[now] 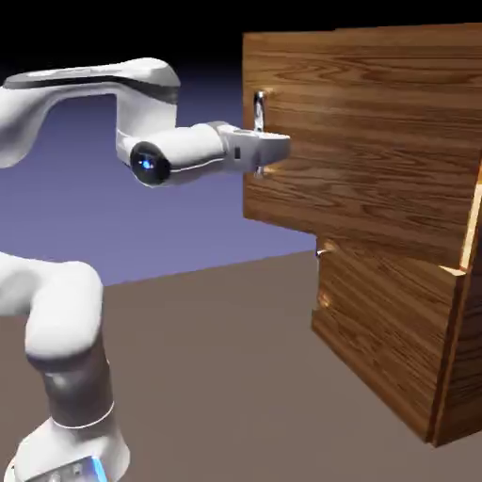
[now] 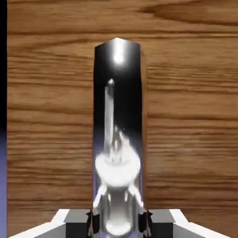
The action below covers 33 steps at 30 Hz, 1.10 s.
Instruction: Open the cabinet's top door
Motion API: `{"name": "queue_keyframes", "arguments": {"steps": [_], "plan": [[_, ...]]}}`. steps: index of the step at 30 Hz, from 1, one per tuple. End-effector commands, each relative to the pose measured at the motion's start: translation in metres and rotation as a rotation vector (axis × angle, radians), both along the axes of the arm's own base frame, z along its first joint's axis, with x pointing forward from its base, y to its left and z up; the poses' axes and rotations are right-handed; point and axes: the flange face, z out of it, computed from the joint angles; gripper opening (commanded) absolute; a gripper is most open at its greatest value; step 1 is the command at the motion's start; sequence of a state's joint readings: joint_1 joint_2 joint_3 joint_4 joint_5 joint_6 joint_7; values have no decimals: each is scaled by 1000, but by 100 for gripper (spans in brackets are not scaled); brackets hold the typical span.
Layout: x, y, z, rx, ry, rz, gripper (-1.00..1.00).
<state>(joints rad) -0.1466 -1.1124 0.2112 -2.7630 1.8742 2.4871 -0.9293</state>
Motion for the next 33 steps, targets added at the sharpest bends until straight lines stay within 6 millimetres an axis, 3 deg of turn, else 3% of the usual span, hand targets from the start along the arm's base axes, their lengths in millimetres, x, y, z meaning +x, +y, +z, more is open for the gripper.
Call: {"name": "queue_keyframes", "arguments": {"steps": [1,19,33], "plan": [[-5,-7,0,1,0,19,-100],[-66,-142,0,1,0,381,-100],[-77,-280,0,1,0,720,-100]]}}
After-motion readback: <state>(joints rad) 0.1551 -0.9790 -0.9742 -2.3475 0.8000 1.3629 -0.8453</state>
